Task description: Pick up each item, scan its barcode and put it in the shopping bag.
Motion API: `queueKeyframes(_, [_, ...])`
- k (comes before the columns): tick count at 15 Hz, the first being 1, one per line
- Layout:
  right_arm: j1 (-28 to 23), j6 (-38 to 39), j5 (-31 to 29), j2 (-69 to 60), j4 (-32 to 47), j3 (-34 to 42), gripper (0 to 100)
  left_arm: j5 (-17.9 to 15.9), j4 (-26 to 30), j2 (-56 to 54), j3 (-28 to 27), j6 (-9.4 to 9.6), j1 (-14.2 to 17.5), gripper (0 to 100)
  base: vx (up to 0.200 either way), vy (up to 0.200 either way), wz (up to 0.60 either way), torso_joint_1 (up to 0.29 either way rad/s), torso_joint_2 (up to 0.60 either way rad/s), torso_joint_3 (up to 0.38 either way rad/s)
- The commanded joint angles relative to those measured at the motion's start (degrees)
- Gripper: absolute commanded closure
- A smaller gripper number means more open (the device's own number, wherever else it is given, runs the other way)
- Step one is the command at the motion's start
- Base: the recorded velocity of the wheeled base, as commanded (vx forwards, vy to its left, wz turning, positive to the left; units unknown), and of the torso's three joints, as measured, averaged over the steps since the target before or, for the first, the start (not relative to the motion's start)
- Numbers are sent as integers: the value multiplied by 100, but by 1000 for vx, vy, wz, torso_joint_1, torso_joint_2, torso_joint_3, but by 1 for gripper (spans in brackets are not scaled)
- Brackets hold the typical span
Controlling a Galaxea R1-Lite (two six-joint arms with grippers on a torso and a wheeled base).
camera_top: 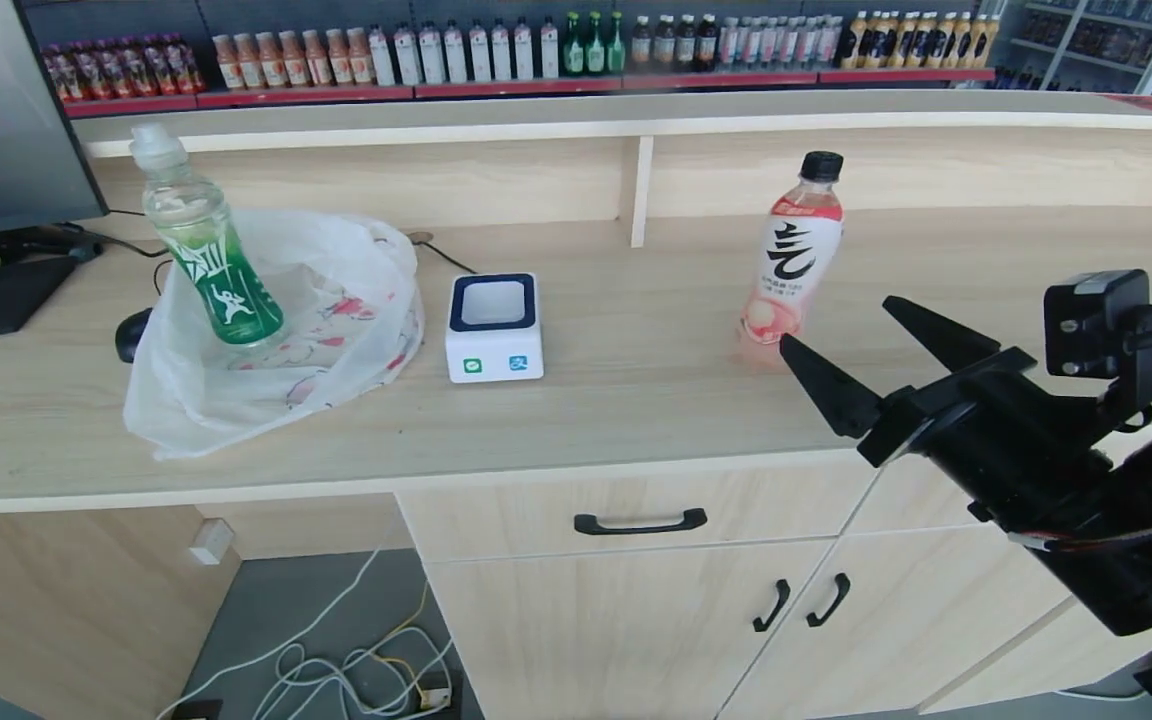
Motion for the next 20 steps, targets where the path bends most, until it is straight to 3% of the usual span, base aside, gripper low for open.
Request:
queueKeyframes(1, [0, -3, 1, 48, -8, -3, 0, 0, 0, -2, 0, -3, -1, 0, 0, -200, 0, 2, 7, 2])
queueKeyframes(3, [9, -3, 1, 57, -8, 6, 0, 0, 0, -2, 0, 5, -1, 0, 0, -200, 0, -2, 5, 0])
queueKeyframes(13, [18, -21, -8, 259, -8, 32, 0, -9, 0, -2, 0, 32, -1, 0, 0, 0, 0, 0, 0, 0])
queueKeyframes(17, [71, -39, 1, 681, 53, -794, 0, -9, 0, -2, 0, 32, -1, 0, 0, 0, 0, 0, 0, 0])
queueKeyframes(20, [132, -39, -8, 777, 730, -1365, 0, 0, 9, -2, 0, 32, -1, 0, 0, 0, 0, 0, 0, 0])
